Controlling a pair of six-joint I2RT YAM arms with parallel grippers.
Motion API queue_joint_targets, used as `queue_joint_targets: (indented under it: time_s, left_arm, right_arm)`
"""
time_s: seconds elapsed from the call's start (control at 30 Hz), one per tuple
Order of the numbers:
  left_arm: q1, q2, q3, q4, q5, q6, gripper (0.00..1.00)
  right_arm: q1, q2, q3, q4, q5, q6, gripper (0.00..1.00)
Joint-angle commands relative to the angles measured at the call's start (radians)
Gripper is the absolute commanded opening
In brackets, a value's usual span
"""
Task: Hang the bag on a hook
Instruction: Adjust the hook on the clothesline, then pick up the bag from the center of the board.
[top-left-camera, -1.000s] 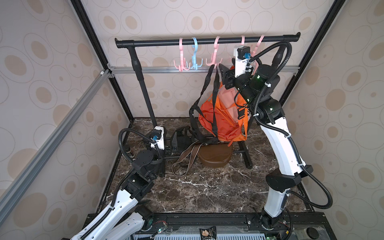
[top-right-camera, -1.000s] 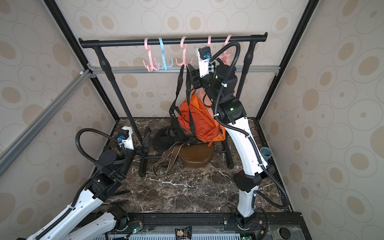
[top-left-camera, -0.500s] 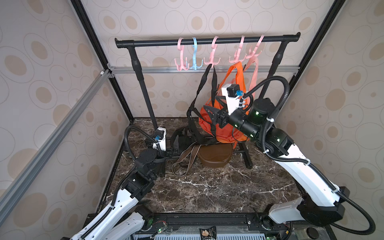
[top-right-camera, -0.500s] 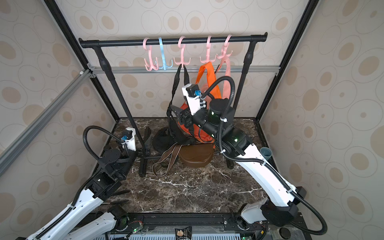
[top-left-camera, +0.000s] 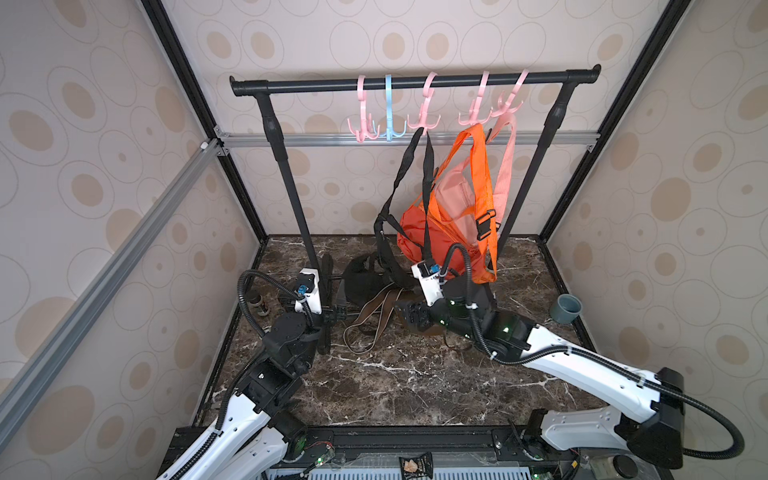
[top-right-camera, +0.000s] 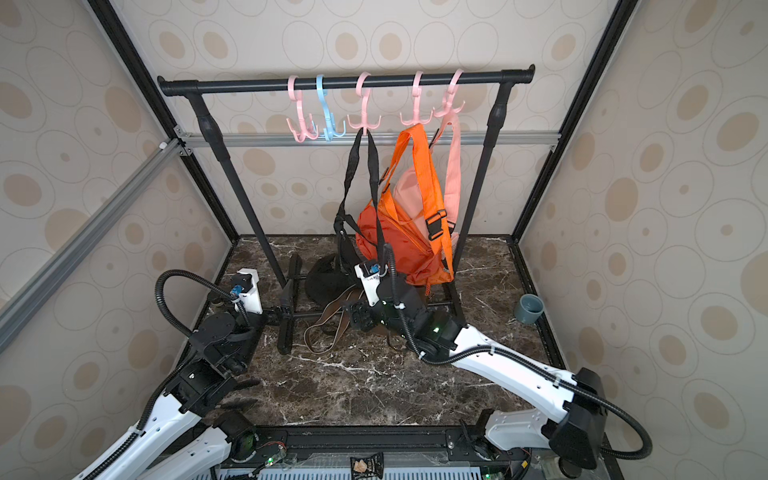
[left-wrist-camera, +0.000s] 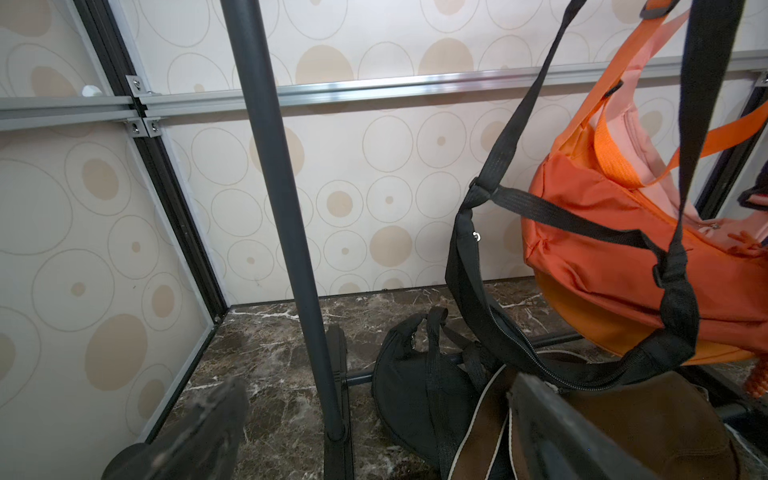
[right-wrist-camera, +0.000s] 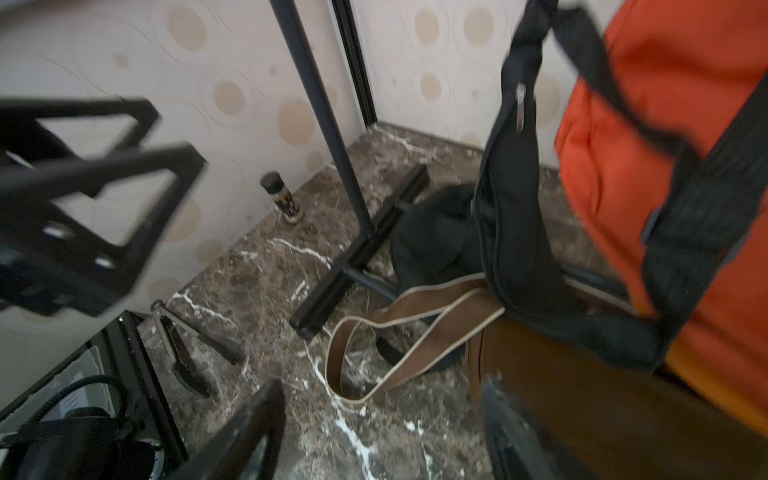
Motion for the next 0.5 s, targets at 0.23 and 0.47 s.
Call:
queue_joint_targets:
  time_s: [0.23, 0.47]
  left_arm:
    - [-0.003, -0.013, -0.002, 0.036, -0.016, -0.006, 1.00]
    - [-0.005, -0.012, -0.005, 0.037, -0.011, 0.001, 1.00]
  right_arm:
    - [0.049, 0.347, -0.082, 0.227, -0.073, 0.344, 0.73]
    - [0.050, 0.518, -0.039, 0.284, -0.072, 0.427, 0.68]
